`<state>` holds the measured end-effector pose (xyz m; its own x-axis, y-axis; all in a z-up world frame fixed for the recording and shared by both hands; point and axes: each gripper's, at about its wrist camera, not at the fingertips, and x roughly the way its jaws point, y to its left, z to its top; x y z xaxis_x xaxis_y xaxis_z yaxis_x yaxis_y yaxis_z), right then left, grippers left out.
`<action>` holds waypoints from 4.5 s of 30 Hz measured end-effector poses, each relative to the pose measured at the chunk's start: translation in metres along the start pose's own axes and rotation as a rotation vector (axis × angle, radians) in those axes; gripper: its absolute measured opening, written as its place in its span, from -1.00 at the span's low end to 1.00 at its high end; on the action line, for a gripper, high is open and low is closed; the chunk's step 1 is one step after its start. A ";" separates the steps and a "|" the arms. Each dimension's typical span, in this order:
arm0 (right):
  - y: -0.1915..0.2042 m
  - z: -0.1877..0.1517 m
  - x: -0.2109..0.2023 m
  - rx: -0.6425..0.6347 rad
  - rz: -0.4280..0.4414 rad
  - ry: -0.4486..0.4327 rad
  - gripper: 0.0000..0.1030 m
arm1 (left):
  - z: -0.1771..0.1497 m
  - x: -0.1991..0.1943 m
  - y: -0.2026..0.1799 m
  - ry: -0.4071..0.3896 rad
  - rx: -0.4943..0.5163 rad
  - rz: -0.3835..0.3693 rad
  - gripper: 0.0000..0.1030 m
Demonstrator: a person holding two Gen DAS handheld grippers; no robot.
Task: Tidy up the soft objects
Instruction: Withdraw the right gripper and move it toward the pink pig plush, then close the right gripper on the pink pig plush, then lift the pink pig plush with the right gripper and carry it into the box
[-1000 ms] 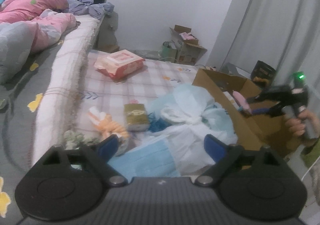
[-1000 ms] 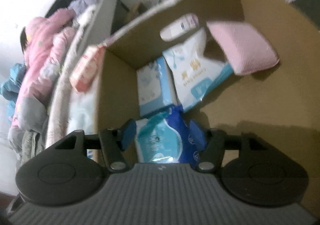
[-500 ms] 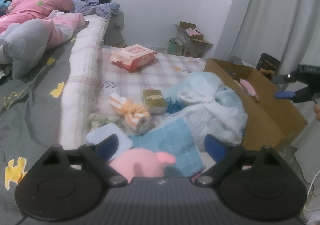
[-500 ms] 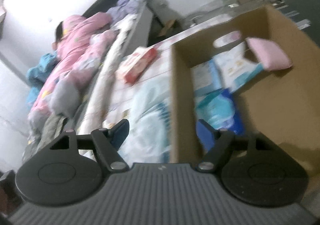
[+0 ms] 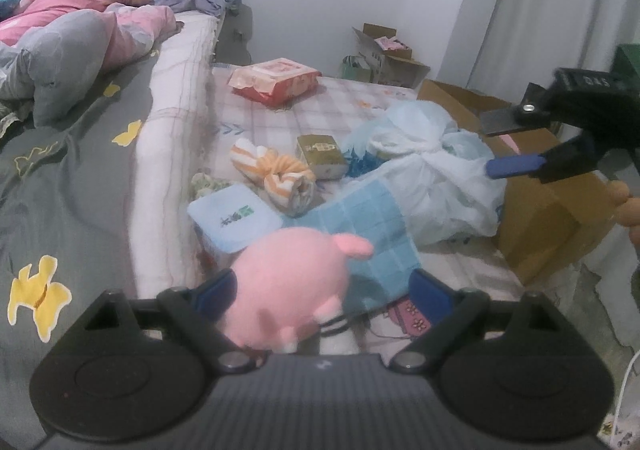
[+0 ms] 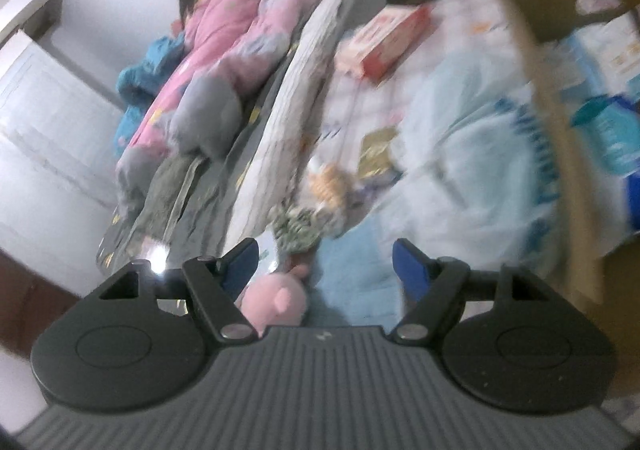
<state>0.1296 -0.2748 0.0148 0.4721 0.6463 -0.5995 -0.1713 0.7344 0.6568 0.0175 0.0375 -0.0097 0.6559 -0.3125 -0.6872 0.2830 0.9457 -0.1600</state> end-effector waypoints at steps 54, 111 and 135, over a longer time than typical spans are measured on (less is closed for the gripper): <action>-0.052 -0.037 0.042 0.391 0.308 0.034 0.44 | 0.005 0.074 0.013 0.024 -0.305 -0.295 0.42; 0.044 -0.037 0.067 0.063 0.199 0.067 -0.75 | 0.015 -0.008 -0.001 0.004 -0.110 -0.183 0.49; -0.074 0.037 -0.187 -0.031 -0.310 -0.393 -0.76 | 0.067 0.016 -0.070 -0.078 -0.011 -0.284 0.71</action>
<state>0.0859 -0.4582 0.0952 0.7938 0.2741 -0.5430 0.0058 0.8893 0.4574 0.0551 -0.0402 0.0376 0.6034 -0.5704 -0.5573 0.4557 0.8201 -0.3460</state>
